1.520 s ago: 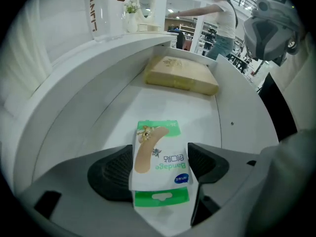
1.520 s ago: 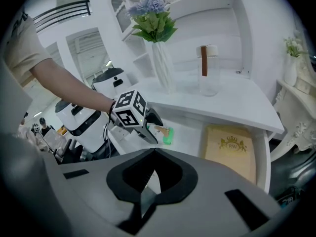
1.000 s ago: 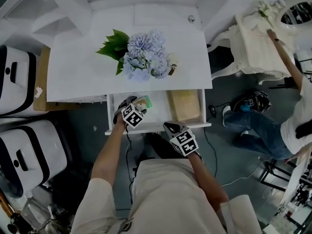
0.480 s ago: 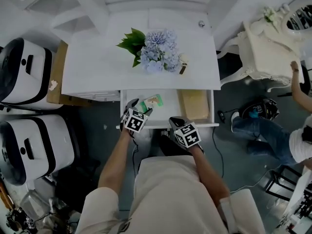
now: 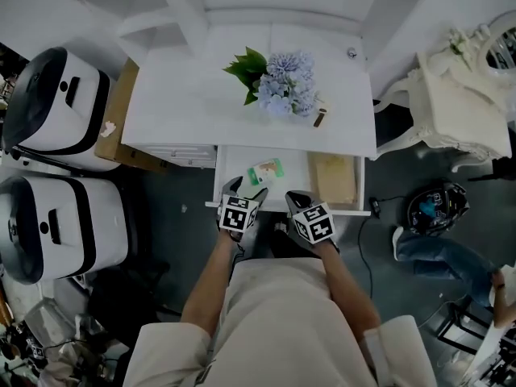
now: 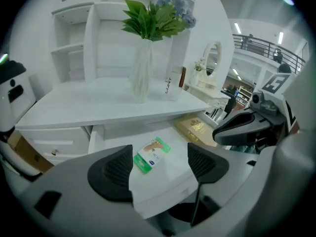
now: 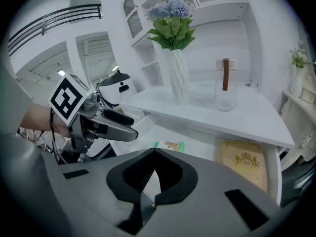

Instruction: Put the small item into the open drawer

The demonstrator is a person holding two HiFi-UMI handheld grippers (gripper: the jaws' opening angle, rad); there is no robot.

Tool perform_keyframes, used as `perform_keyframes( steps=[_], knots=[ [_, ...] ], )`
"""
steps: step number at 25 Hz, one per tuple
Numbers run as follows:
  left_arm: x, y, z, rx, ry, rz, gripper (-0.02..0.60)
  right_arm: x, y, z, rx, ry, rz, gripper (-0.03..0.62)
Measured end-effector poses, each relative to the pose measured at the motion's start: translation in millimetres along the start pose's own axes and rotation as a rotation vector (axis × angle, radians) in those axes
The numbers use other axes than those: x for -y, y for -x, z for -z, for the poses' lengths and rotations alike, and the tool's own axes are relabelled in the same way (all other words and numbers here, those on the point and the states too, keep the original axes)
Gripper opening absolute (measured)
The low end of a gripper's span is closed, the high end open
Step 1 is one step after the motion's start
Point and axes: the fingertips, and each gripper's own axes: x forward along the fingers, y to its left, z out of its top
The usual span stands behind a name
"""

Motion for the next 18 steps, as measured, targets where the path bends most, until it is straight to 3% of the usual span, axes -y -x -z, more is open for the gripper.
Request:
perform_keyframes(
  steps=[9,18],
  knots=[
    [11.1,20.9,2.6,0.074,0.121,-0.026,0.348,6.3,-3.6,-10.9,0.011,0.027,-0.017,0.023],
    [22.7,18.3,4.6,0.097,0.161,-0.048,0.245,24.8,-0.2,-18.3,0.018,0.045,-0.019,0.023]
  ],
)
